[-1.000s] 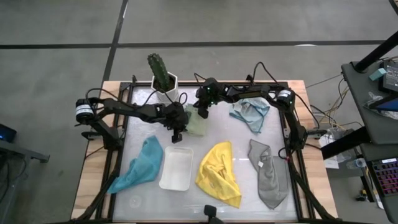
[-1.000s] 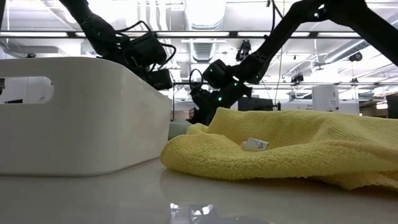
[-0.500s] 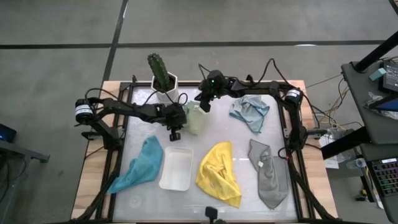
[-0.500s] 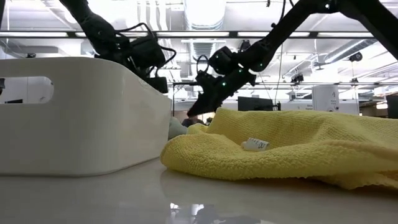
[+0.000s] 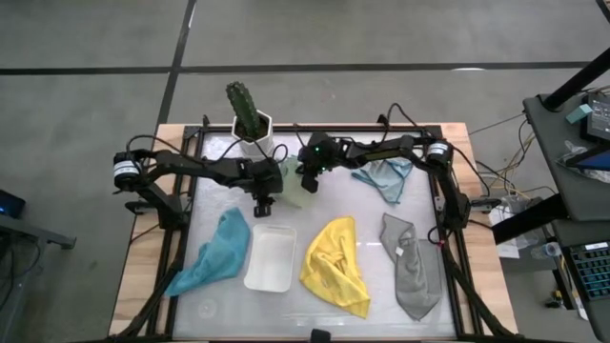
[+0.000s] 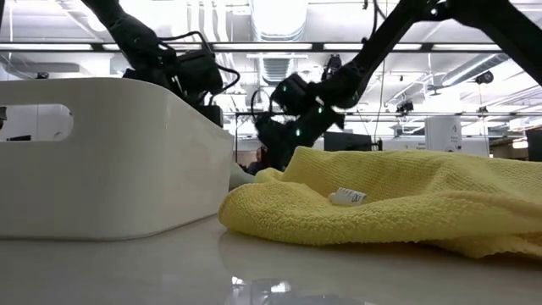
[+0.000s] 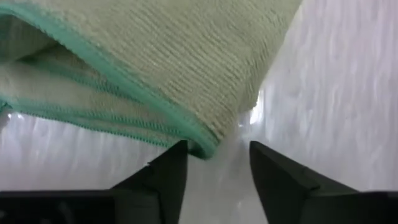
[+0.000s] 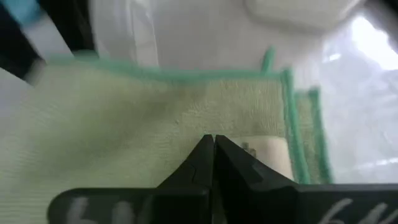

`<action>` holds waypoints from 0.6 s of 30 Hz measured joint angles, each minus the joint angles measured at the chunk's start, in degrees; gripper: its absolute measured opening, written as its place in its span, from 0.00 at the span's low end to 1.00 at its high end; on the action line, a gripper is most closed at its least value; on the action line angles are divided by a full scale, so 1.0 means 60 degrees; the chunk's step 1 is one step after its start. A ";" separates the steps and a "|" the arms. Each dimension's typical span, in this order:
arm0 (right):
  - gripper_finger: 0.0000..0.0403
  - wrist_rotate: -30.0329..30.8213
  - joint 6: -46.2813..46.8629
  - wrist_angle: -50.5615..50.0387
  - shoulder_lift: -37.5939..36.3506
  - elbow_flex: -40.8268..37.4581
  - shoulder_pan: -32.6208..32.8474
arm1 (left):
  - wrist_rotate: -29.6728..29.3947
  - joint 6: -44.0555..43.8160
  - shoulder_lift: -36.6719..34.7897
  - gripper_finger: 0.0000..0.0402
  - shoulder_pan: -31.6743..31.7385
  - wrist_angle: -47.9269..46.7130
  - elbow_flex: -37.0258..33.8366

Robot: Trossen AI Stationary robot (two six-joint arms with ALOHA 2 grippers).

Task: Fold microfiber towels
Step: Fold the green microfiber towel

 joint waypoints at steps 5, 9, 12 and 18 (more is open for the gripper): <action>0.02 0.0491 -0.0070 -0.0032 0.0218 -0.0004 -0.0120 | -0.0016 0.0225 -0.0151 0.46 0.0000 -0.1214 0.0149; 0.02 0.0495 -0.0188 -0.0056 0.0184 -0.0004 -0.0140 | -0.0209 0.0247 -0.0525 0.45 0.0000 -0.1492 0.0173; 0.02 0.0513 -0.0215 -0.0106 -0.0010 -0.0007 -0.0133 | -0.0361 0.0244 -0.0854 0.42 0.0002 -0.1421 0.0173; 0.02 0.0522 -0.0182 -0.0356 -0.0535 -0.0007 -0.0004 | -0.0508 -0.0081 -0.1258 0.36 0.0127 -0.0037 0.0080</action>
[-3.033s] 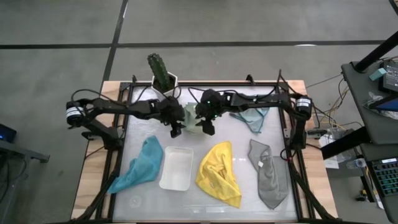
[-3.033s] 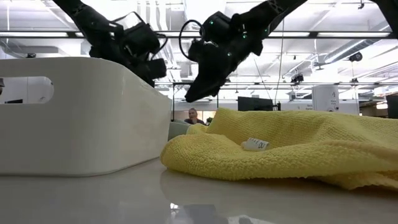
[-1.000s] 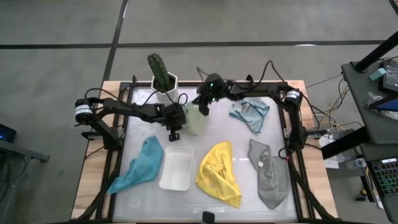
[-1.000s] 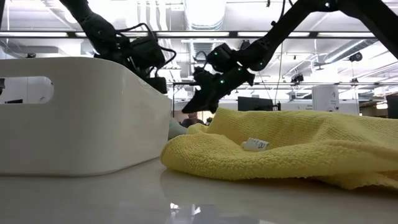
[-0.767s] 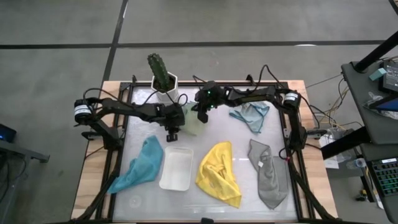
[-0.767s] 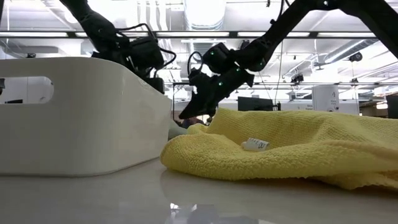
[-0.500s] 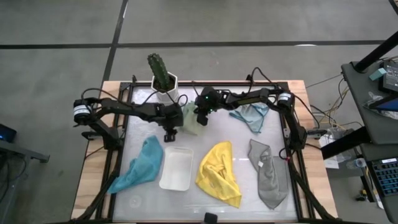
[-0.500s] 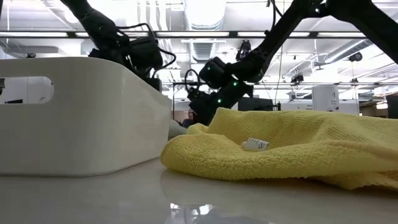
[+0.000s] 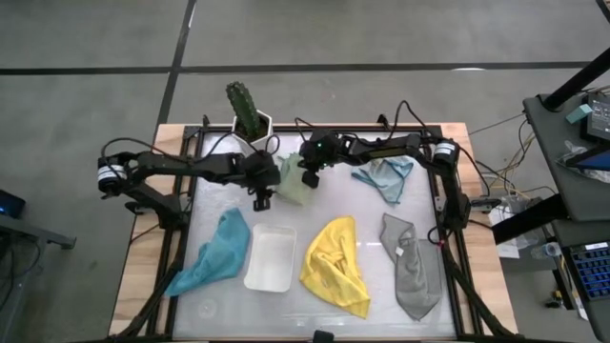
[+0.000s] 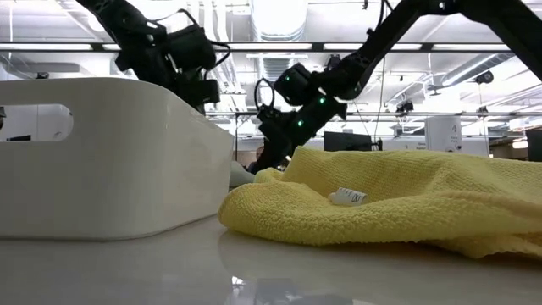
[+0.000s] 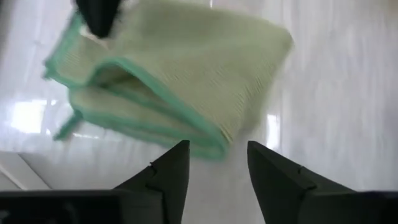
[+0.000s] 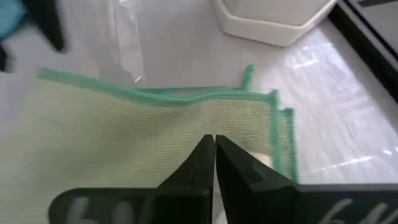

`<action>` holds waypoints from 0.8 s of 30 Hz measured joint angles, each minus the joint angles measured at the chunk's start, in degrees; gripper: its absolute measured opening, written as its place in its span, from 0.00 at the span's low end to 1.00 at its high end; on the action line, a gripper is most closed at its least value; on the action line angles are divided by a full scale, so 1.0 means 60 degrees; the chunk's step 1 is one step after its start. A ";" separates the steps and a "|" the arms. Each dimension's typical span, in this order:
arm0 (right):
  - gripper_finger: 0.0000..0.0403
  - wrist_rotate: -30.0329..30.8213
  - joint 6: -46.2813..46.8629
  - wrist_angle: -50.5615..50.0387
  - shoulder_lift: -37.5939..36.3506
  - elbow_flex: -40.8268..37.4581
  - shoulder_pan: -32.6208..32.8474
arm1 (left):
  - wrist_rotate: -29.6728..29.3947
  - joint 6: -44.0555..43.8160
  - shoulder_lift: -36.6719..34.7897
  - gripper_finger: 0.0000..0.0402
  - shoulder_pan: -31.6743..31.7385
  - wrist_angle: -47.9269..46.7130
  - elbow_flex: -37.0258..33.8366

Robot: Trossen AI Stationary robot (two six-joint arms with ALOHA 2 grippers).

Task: Fold microfiber towels
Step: Fold the green microfiber towel

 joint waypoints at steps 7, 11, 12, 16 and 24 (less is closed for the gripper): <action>0.02 -0.0018 0.0003 -0.0317 -0.0302 -0.0018 0.0200 | 0.0089 -0.0367 0.0425 0.29 0.0081 0.0801 -0.0135; 0.02 -0.0004 0.0213 0.0498 0.0079 -0.0040 0.0203 | 0.0768 -0.0411 0.0768 0.20 0.0052 0.1073 -0.0222; 0.02 -0.0005 0.0240 0.0743 0.0234 -0.0051 0.0202 | 0.0784 -0.0403 0.0850 0.17 0.0036 0.1065 -0.0253; 0.02 0.0168 0.0382 0.1819 0.0866 -0.0051 0.0129 | 0.0800 -0.0251 0.0942 0.04 0.0037 0.0937 -0.0313; 0.02 0.0878 0.0775 0.2102 0.0871 -0.0022 -0.0165 | 0.0806 -0.0252 0.0928 0.03 0.0037 0.0679 -0.0318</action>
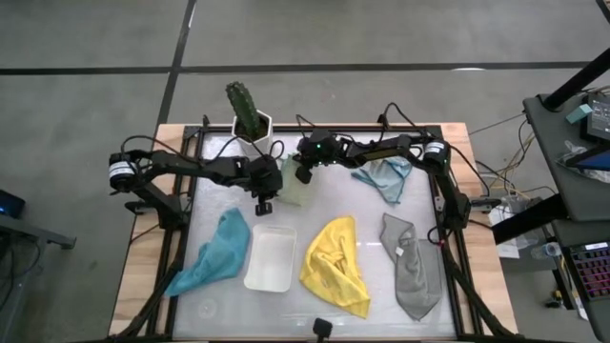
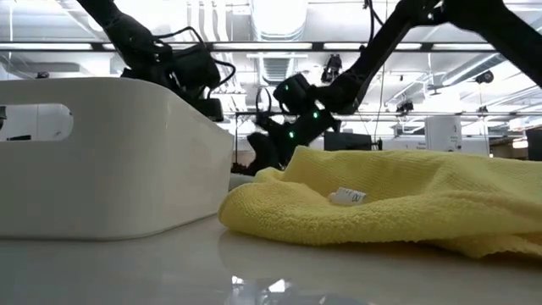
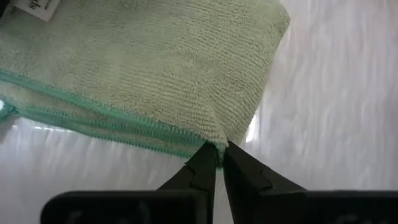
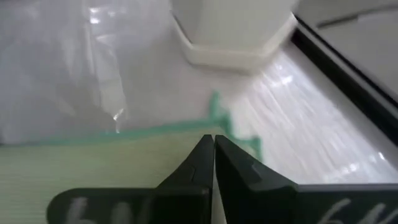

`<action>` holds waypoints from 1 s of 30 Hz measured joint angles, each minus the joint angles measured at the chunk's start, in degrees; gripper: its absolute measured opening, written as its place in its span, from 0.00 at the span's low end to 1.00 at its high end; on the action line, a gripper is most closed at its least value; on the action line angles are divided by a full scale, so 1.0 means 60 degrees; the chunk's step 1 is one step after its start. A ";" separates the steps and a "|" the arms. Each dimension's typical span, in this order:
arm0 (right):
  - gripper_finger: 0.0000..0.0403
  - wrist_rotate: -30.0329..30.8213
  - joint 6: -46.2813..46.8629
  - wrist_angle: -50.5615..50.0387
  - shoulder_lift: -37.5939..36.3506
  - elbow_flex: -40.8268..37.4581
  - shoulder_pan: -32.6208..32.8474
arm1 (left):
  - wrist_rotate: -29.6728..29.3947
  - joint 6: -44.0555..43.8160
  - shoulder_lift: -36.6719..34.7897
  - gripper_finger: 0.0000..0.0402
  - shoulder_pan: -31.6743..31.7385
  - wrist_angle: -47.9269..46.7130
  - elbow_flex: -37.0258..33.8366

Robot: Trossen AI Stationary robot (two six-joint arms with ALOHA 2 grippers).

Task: Fold microfiber towels
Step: Fold the green microfiber towel

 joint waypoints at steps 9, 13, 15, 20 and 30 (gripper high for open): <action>0.02 -0.0153 0.0077 -0.0791 -0.0325 -0.0011 -0.0160 | 0.0059 -0.0005 0.0020 0.03 -0.0004 0.0375 -0.0007; 0.02 -0.0662 0.0088 -0.0850 -0.0511 -0.0001 -0.0169 | 0.0199 -0.0146 0.0020 0.03 -0.0004 0.0384 -0.0007; 0.02 -0.0677 0.0139 -0.0947 -0.0485 0.0000 -0.0190 | 0.0206 -0.0412 0.0020 0.03 -0.0004 0.0393 -0.0007; 0.02 -0.0667 0.0263 -0.1199 -0.0282 0.0000 -0.0315 | 0.0210 -0.0626 0.0020 0.03 -0.0004 0.0351 -0.0011; 0.02 -0.0669 0.0118 -0.1530 -0.0296 0.0000 -0.0616 | 0.0228 -0.1507 0.0357 0.21 -0.0007 0.0338 -0.0012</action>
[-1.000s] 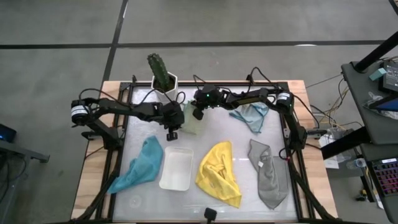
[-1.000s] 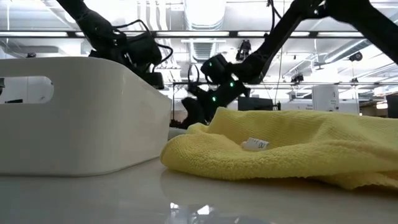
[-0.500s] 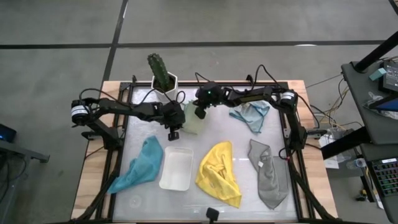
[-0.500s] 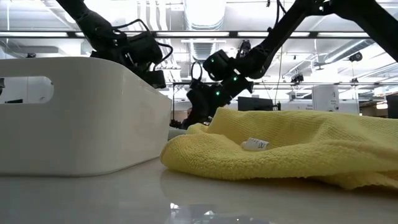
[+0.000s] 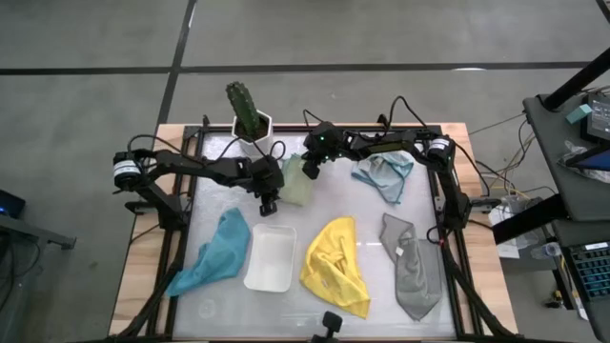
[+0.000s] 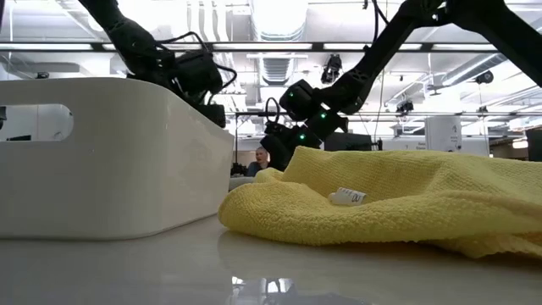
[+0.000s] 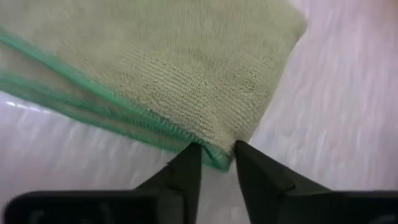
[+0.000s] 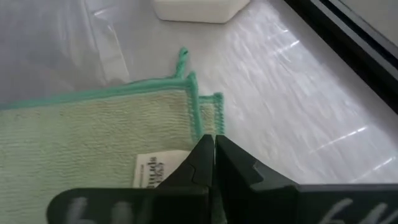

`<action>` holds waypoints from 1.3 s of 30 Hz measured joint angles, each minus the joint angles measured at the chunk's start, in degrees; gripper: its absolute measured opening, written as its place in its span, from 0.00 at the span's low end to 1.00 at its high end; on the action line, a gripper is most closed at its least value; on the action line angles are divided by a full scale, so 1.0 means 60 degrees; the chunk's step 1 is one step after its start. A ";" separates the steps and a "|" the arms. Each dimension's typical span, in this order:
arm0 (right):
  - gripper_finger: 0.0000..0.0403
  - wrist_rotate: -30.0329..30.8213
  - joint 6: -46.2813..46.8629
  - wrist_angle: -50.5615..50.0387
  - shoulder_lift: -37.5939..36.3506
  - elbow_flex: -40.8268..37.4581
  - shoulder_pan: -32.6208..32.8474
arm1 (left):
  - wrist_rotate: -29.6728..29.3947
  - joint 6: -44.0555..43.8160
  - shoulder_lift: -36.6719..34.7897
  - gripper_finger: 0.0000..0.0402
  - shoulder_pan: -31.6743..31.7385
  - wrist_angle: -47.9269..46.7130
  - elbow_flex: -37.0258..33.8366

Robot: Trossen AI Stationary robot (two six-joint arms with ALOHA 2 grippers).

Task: Fold microfiber towels
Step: Fold the green microfiber towel

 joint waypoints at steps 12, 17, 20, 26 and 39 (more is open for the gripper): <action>0.02 -0.0050 -0.0424 -0.1548 -0.1387 0.0000 0.0091 | -0.0098 0.0878 -0.0622 0.49 0.0006 -0.1410 0.0397; 0.02 -0.0797 -0.0471 -0.2371 -0.1755 -0.0026 0.0415 | -0.0327 0.1599 -0.1311 0.50 0.0004 -0.2367 0.0551; 0.02 -0.1536 -0.0514 -0.2435 -0.1755 -0.0060 0.0719 | -0.0334 0.1842 -0.1659 0.48 0.0004 -0.1896 0.0479; 0.02 -0.1750 -0.0512 -0.2141 -0.1372 -0.0078 0.1569 | -0.0331 0.1821 -0.1597 0.40 0.0007 0.0210 -0.0018; 0.02 -0.1761 -0.0656 -0.2373 -0.0473 -0.0095 0.1978 | -0.0328 0.1763 0.0201 0.12 0.0022 0.1365 -0.0349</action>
